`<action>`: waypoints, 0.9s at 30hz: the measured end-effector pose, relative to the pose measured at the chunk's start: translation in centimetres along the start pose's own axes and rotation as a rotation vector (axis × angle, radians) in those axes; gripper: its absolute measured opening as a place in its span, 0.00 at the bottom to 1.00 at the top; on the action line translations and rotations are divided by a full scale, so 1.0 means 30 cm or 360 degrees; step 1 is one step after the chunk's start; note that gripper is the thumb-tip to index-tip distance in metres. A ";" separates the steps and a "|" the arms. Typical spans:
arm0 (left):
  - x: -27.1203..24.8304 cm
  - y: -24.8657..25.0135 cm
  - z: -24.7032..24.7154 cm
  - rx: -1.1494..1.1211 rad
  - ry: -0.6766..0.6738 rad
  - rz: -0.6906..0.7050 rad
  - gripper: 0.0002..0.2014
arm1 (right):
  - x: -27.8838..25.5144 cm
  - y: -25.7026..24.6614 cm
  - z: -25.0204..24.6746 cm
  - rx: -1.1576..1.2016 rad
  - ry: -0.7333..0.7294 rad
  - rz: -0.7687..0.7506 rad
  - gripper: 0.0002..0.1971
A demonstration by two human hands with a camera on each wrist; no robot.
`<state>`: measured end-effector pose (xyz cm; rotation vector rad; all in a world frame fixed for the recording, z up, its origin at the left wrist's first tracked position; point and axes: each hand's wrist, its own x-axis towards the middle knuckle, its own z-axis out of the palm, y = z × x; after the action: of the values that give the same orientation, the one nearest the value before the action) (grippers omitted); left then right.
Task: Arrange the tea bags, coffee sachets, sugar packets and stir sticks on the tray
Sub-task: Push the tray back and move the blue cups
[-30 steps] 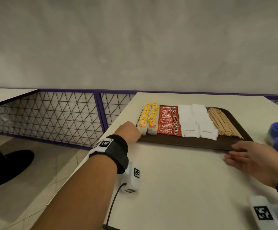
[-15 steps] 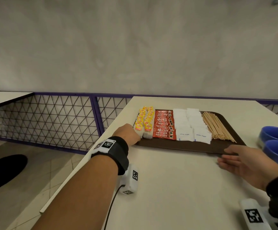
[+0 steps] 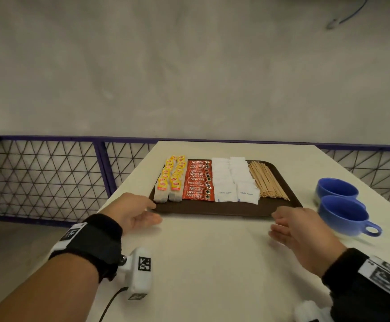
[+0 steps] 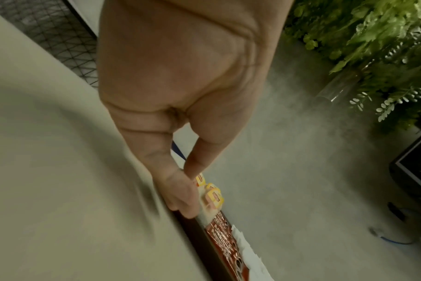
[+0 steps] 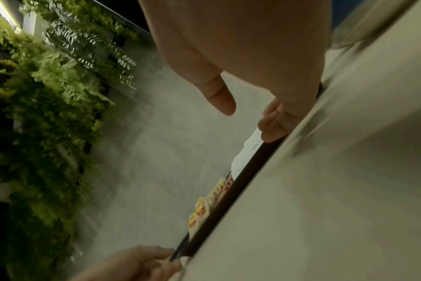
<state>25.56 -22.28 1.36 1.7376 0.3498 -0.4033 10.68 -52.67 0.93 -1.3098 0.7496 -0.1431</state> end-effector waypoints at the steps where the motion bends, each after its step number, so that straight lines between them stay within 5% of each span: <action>1: 0.000 -0.005 0.008 -0.0071 -0.0005 -0.0004 0.05 | -0.004 -0.010 0.001 0.0071 -0.0011 0.0026 0.26; 10: 0.052 -0.034 0.080 -0.0243 0.0118 -0.0046 0.09 | 0.029 -0.031 -0.004 0.0183 0.0086 0.0115 0.12; 13: 0.071 -0.018 0.083 -0.0175 0.0150 -0.0054 0.10 | 0.031 -0.035 0.002 -0.0274 0.0117 -0.0098 0.24; 15: 0.084 0.004 0.077 -0.0034 0.0202 -0.0019 0.10 | -0.006 -0.042 0.010 -0.1074 0.0024 -0.0285 0.29; 18: 0.105 0.029 0.056 0.0930 0.0476 0.0382 0.15 | -0.059 -0.066 0.016 -0.2154 -0.0158 -0.0703 0.31; 21: 0.072 0.055 0.053 0.2052 0.0616 0.0907 0.16 | -0.048 -0.098 0.015 -0.2442 -0.0344 -0.0723 0.23; 24: 0.044 0.065 0.069 0.2327 0.0210 0.1277 0.09 | -0.019 -0.121 0.020 -0.2714 -0.0550 -0.0532 0.16; 27: 0.040 0.036 0.101 0.2506 0.0015 0.1262 0.13 | 0.006 -0.117 0.028 -0.2934 -0.0567 -0.0504 0.15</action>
<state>26.86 -25.45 1.20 3.1443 -0.9311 0.0020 12.39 -53.08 4.08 -3.0656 0.1802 0.7012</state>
